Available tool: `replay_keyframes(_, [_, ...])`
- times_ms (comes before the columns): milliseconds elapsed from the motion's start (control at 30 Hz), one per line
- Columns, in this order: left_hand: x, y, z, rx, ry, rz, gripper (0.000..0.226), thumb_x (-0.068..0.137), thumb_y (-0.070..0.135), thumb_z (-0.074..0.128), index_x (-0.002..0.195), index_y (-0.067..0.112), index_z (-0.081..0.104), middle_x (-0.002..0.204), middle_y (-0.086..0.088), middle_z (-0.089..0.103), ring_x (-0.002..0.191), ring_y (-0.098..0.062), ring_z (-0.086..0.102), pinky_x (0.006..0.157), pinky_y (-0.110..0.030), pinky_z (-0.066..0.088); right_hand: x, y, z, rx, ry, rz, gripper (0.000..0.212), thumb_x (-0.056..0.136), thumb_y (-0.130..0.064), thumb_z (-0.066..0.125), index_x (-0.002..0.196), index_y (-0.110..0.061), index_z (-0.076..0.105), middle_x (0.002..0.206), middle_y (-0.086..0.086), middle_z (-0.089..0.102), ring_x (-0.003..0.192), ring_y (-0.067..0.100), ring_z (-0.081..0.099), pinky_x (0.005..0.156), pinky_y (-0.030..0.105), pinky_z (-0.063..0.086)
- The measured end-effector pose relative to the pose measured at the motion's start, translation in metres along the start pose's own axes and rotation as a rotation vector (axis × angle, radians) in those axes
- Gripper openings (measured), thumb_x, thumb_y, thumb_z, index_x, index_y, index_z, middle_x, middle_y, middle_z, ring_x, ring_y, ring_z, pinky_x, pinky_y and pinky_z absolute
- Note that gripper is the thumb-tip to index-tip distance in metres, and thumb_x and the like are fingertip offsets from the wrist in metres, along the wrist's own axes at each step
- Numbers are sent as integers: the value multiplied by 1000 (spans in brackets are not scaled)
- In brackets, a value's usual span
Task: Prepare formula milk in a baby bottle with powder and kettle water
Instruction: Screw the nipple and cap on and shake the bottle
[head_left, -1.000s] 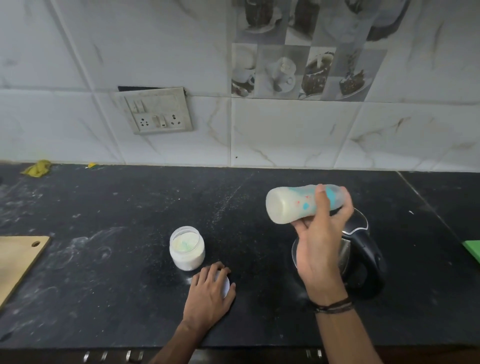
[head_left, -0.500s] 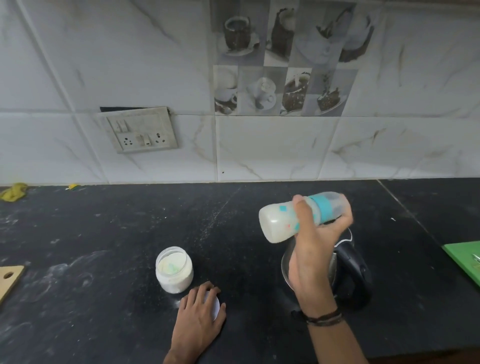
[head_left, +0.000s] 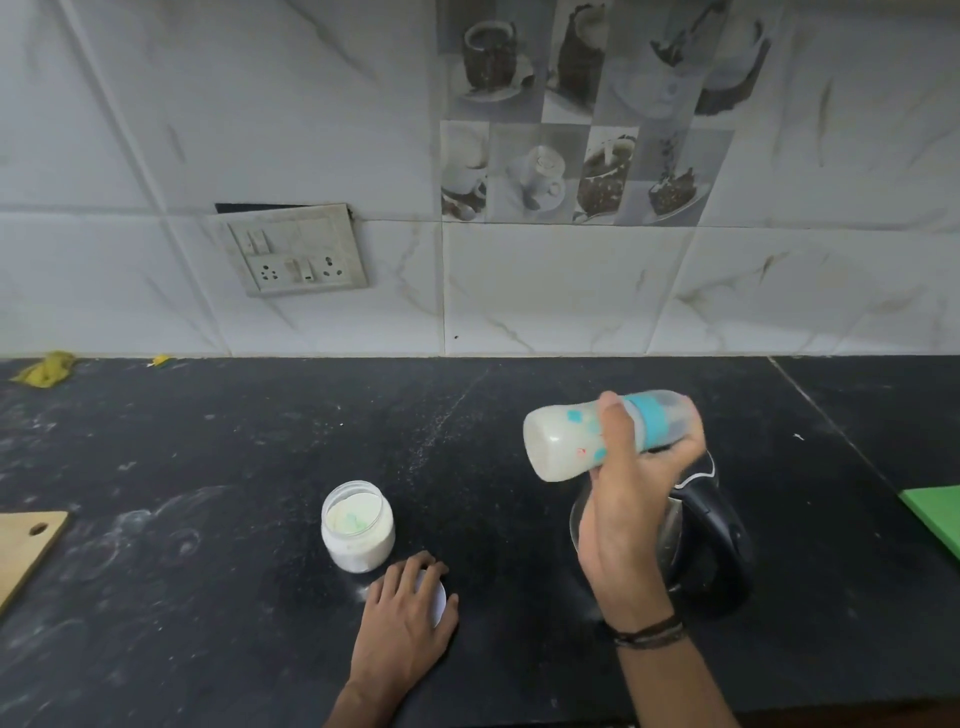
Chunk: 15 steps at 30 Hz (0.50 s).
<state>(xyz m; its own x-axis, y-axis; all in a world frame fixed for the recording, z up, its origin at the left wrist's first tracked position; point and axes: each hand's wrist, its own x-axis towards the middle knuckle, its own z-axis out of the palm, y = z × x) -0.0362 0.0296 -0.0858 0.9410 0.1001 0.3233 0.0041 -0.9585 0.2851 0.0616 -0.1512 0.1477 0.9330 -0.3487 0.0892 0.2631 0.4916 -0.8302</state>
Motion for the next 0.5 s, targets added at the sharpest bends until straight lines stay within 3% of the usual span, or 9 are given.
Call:
replay_keyframes(100, [-1, -1, 0, -5, -5, 1, 39, 89, 50, 51, 110, 25, 72, 121, 7, 67, 104, -19, 66, 84, -37, 55, -4, 3, 2, -168, -173, 6, 79, 66, -27, 91, 131, -40, 48, 122, 2, 61, 91, 13, 70, 75, 32, 61])
replay_keyframes(233, [1, 0, 0, 4, -3, -3, 39, 88, 50, 52, 110, 25, 72, 120, 6, 67, 102, -19, 67, 84, -37, 55, 2, 3, 2, 6, 3, 13, 78, 69, -32, 89, 134, -35, 45, 120, 2, 62, 97, 15, 71, 85, 45, 63])
replay_keyframes(367, [-1, -2, 1, 2, -22, -1, 38, 90, 51, 52, 112, 27, 71, 123, 7, 66, 106, -18, 65, 86, -36, 55, -5, 8, 5, -154, -169, 15, 77, 68, -26, 89, 133, -35, 49, 109, -11, 67, 90, 11, 70, 74, 29, 60])
replay_keyframes(433, [0, -3, 1, -1, -20, -7, 37, 90, 51, 53, 112, 28, 70, 123, 8, 65, 105, -17, 65, 86, -35, 54, -1, 7, 5, -76, -40, -47, 81, 69, -27, 89, 137, -30, 45, 114, -10, 66, 92, 10, 71, 77, 31, 60])
replay_keyframes(500, [1, -1, 3, 2, -18, -8, 35, 90, 51, 55, 112, 28, 69, 123, 8, 65, 104, -17, 64, 85, -34, 53, 6, 6, 4, -33, 58, -64, 83, 71, -29, 89, 138, -26, 41, 123, 0, 62, 96, 12, 71, 81, 42, 63])
